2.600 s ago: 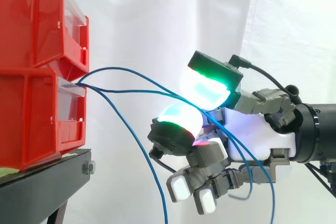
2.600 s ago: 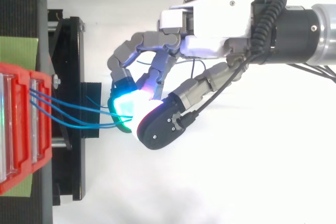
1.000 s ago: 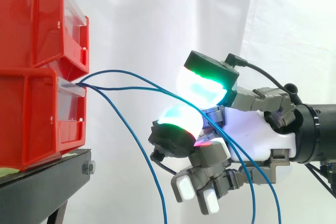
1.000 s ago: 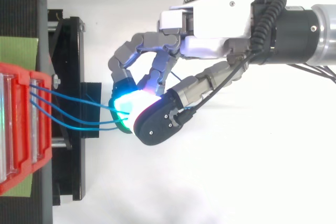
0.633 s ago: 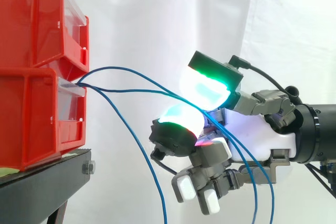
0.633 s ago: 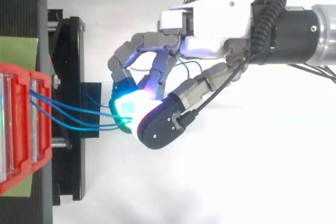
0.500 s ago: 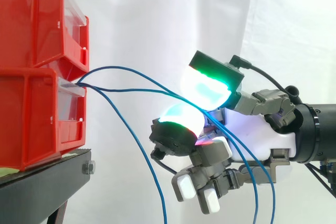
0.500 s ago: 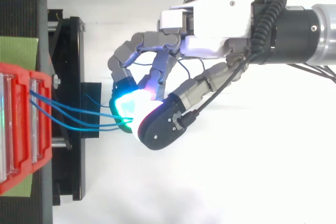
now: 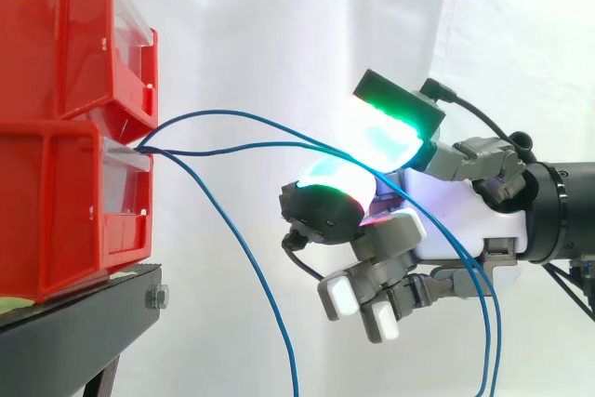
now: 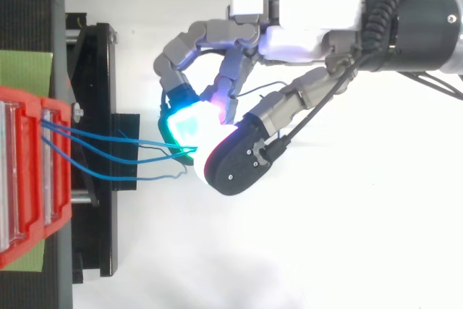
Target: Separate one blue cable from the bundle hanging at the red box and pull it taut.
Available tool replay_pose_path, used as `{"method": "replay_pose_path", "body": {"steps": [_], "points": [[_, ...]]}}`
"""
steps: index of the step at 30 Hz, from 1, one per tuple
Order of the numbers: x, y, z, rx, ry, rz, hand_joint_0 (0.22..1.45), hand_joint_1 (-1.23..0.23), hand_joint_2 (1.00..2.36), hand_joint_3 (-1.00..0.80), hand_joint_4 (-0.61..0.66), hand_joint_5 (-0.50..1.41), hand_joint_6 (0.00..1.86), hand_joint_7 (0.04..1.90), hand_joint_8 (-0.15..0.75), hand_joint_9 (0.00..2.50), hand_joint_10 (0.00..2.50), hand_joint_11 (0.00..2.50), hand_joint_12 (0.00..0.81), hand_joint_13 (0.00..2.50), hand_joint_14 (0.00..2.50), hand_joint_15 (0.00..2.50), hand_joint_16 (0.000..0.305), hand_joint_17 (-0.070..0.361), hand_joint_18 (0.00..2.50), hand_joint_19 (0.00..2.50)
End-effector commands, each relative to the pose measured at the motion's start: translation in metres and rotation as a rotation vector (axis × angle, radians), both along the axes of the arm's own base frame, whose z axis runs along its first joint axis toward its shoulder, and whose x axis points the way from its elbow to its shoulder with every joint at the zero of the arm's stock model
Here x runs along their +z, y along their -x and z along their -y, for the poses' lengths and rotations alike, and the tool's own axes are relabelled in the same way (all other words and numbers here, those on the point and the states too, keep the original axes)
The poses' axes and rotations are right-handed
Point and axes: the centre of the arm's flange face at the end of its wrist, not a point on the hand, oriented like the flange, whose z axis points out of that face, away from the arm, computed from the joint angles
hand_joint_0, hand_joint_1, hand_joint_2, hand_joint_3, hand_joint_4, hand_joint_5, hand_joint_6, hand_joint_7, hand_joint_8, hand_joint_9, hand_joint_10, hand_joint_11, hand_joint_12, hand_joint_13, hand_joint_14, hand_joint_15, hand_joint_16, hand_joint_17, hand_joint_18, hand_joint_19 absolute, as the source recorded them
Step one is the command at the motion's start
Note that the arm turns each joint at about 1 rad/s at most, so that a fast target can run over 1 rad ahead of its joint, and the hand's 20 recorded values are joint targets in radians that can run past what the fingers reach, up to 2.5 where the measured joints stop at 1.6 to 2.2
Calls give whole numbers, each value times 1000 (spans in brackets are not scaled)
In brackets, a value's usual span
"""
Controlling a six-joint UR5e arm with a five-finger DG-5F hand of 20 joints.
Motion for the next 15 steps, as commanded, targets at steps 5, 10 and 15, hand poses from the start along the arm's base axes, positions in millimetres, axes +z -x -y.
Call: {"method": "replay_pose_path", "body": {"steps": [5,10,15], "points": [[2,3,1,-1,15,-17,831,-944,1000,-500,-25,-141,919,1631,368,1351,27,1061,370,967,22,527,47,105,951,557],[2,4,1,-2,15,-20,787,-944,1000,-500,-54,-132,919,1640,348,1401,28,1052,371,983,22,537,46,104,967,546],[1,5,3,-4,15,-26,724,-956,1000,-500,-26,-121,914,1582,340,1428,28,1060,368,983,21,543,46,103,961,556]]}}
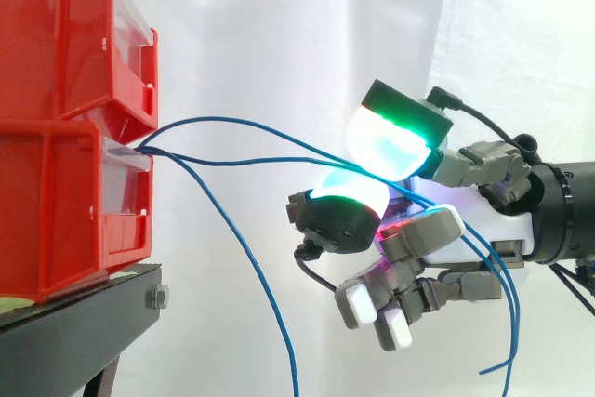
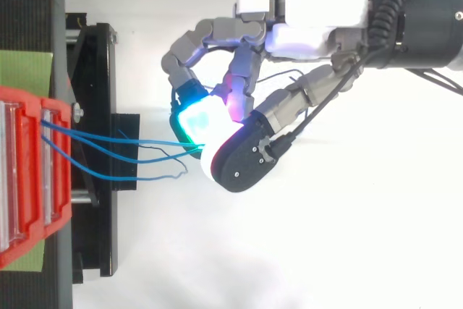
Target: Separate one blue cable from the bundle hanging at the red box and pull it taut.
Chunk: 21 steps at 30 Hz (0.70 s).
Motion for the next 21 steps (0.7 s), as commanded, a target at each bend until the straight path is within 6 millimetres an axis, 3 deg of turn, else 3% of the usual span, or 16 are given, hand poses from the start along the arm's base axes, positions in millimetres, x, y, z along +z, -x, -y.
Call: {"method": "replay_pose_path", "body": {"steps": [1,4,8,14,21], "points": [[1,0,0,-1,0,-1,706,-964,1000,-500,-14,-119,912,1545,346,1425,29,1061,371,981,22,552,46,103,959,558],[-1,0,0,-1,0,-4,636,-994,1000,-500,65,-115,904,1435,362,1413,28,1070,372,979,21,555,46,104,947,571],[0,0,0,-1,0,-2,559,-992,1000,-500,116,-117,891,1421,371,1400,28,1061,382,972,21,561,49,109,937,573],[0,1,3,-4,0,-2,579,-787,1000,-500,123,-114,885,1455,374,1438,29,1074,385,985,21,570,48,108,937,585],[0,-1,3,-16,-3,5,567,-770,1000,-500,159,-125,886,1425,381,1423,27,1113,388,989,21,574,49,110,943,576]]}}
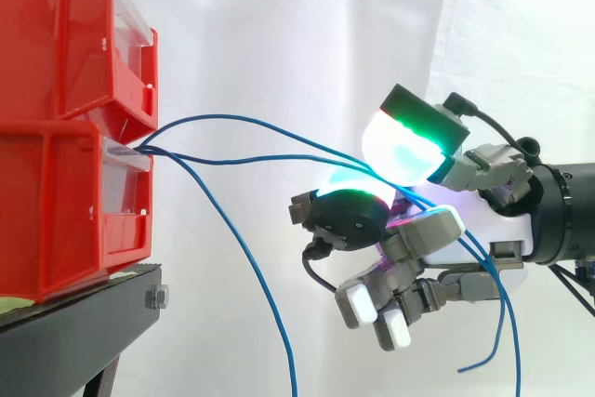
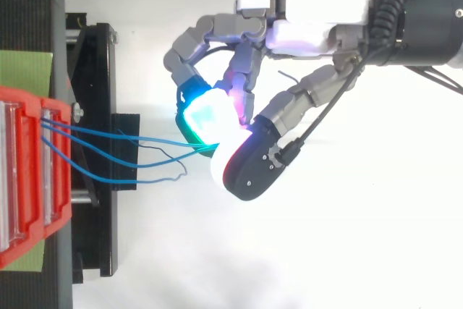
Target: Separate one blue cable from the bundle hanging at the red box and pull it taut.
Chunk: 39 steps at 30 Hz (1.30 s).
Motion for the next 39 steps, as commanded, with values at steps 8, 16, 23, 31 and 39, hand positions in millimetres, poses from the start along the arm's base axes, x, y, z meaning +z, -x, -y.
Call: {"method": "replay_pose_path", "body": {"steps": [8,16,23,31,39], "points": [[-1,0,1,-8,-4,4,708,-903,1016,-321,152,-164,909,1459,380,1331,27,1204,390,981,21,576,49,111,943,579],[-1,-1,-2,-16,-2,4,582,-682,1015,-320,160,-185,863,1268,374,1283,25,1089,403,926,21,603,53,119,880,631],[-2,-1,-3,-19,-1,2,581,-580,1016,-297,151,-173,831,1243,372,1285,25,1041,403,910,22,601,52,117,840,645],[-2,-1,-2,-21,-3,4,592,-516,1018,-263,138,-162,801,1191,370,1276,26,1002,395,897,21,603,51,114,804,651],[-2,-1,-3,-19,-3,4,608,-465,1018,-259,164,-136,740,1197,364,1273,26,986,393,891,21,594,50,112,781,655]]}}
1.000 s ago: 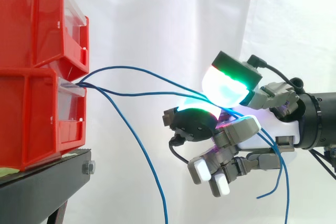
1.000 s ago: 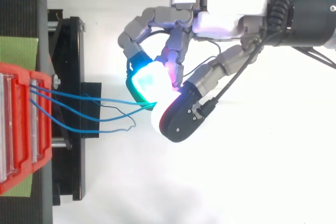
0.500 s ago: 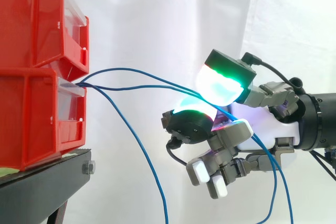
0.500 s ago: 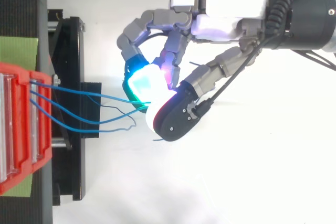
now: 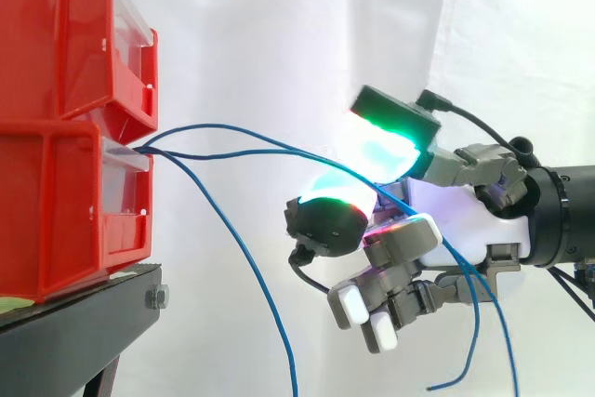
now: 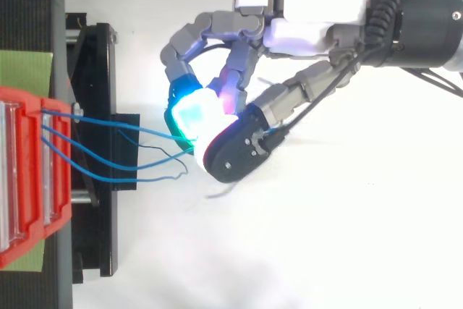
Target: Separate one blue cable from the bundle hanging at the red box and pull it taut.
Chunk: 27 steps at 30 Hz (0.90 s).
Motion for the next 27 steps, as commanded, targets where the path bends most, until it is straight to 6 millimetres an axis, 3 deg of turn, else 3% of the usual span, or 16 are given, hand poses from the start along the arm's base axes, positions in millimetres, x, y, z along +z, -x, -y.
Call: {"method": "replay_pose_path", "body": {"steps": [1,6,8,15,18,22,27], "points": [[0,0,0,0,0,0,609,-461,1018,-259,150,-127,718,1239,365,1273,27,987,393,889,22,603,50,112,780,658],[0,0,-1,1,0,0,609,-472,1019,-248,159,-119,699,1265,372,1269,26,994,393,887,23,598,50,112,781,641],[0,0,-1,1,0,0,594,-587,1021,-221,170,-125,699,1262,386,1263,25,992,397,894,23,592,50,113,805,639],[0,0,-1,1,0,0,568,-705,1014,-326,176,-147,736,1252,385,1244,26,1029,398,900,22,586,52,116,838,619],[0,0,-2,3,0,0,555,-665,1001,-486,181,-149,751,1207,388,1252,25,1017,398,907,22,583,51,116,849,603],[0,0,-2,-3,0,0,542,-610,1000,-500,186,-148,756,1192,392,1268,25,1015,397,911,20,588,52,117,852,607],[0,0,-1,-5,0,0,526,-641,1000,-500,200,-149,759,1193,396,1268,25,1036,402,913,20,578,53,119,859,605]]}}
